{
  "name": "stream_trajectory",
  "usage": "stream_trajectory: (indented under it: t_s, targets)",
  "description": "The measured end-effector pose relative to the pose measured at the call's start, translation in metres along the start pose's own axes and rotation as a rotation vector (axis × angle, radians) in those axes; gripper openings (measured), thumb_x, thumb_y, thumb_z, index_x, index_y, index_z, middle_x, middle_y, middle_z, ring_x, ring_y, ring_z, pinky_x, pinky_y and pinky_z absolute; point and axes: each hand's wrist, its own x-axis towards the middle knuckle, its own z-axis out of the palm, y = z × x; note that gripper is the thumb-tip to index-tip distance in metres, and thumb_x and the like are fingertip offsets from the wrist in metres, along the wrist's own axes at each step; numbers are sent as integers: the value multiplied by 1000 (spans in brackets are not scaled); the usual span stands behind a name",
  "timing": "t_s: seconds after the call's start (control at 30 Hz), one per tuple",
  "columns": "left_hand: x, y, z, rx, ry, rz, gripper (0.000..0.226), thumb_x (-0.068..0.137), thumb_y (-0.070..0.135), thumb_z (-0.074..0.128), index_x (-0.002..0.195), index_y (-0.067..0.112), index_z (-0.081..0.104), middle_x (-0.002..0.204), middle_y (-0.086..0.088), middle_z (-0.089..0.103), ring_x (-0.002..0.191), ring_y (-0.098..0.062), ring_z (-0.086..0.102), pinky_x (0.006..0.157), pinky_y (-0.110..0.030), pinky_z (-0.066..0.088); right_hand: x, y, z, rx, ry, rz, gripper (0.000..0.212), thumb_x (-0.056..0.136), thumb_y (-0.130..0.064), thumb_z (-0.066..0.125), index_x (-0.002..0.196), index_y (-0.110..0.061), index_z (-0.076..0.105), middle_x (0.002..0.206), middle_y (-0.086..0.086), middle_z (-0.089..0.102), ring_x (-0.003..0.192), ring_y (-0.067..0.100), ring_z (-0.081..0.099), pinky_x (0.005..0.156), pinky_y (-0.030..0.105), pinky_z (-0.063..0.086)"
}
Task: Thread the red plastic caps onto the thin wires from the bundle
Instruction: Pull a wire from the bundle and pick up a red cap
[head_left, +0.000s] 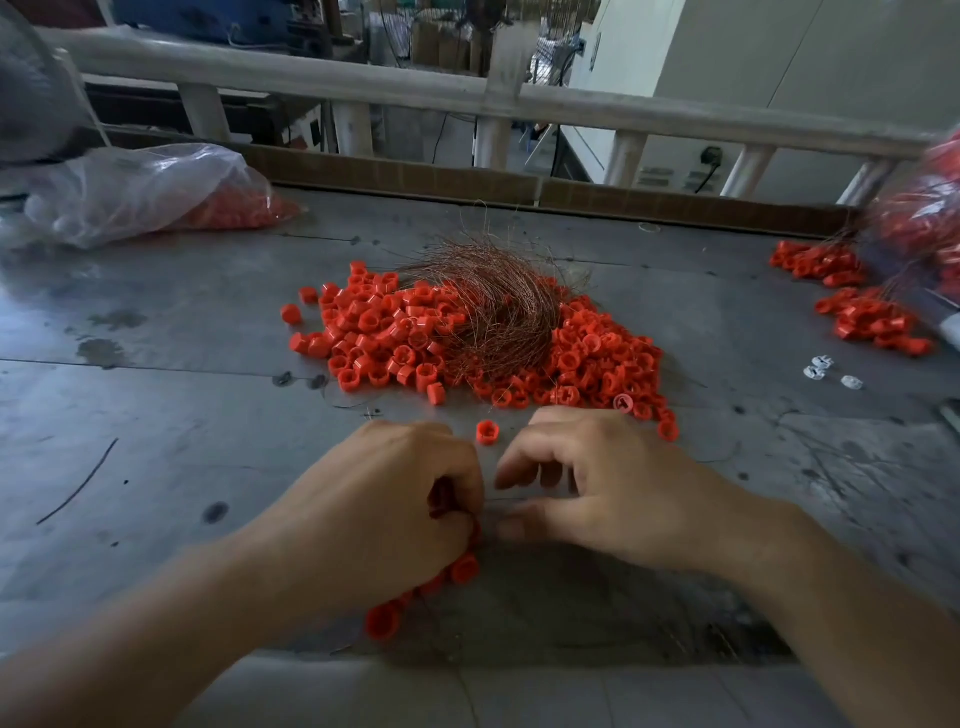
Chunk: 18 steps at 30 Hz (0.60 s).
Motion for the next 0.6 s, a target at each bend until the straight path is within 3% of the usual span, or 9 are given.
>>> stream_trajectory:
  t_s: [0.1, 0.2, 0.37, 0.47, 0.6]
  targets:
    - [0, 2, -4, -29, -74, -4, 20, 69, 21, 64, 57, 36, 59, 78, 30, 59, 79, 8, 53, 67, -9, 42, 0, -4, 4, -19, -100, -44, 18, 77, -34, 69, 91, -23, 69, 78, -18, 49, 77, -4, 48, 69, 6, 36]
    - [0, 3, -9, -100, -87, -39, 14, 65, 35, 59, 52, 39, 62, 70, 34, 60, 71, 11, 57, 66, -4, 40, 0, -7, 7, -5, -123, -74, 12, 79, -27, 69, 89, -20, 71, 78, -19, 49, 80, -2, 50, 73, 9, 38]
    - [11, -8, -10, -190, 157, -130, 6, 66, 37, 59, 66, 42, 62, 77, 28, 65, 81, 21, 51, 69, 4, 34, -1, -7, 5, 17, -83, -75, 15, 80, -32, 67, 90, -21, 70, 71, -23, 47, 74, -7, 47, 70, 5, 35]
    - [18, -22, -8, 11, 291, -162, 21, 76, 25, 66, 94, 36, 65, 87, 22, 54, 78, 4, 50, 68, -10, 35, -2, -7, 3, 9, -14, -75, 18, 80, -34, 67, 87, -18, 70, 74, -16, 53, 80, 0, 50, 69, 9, 38]
    - [32, -37, -5, 167, 369, -232, 42, 79, 16, 68, 120, 22, 61, 101, 5, 47, 98, -17, 47, 79, -24, 30, -2, -8, 2, 43, 56, -59, 16, 80, -35, 66, 85, -20, 70, 81, -12, 59, 81, 1, 52, 70, 12, 40]
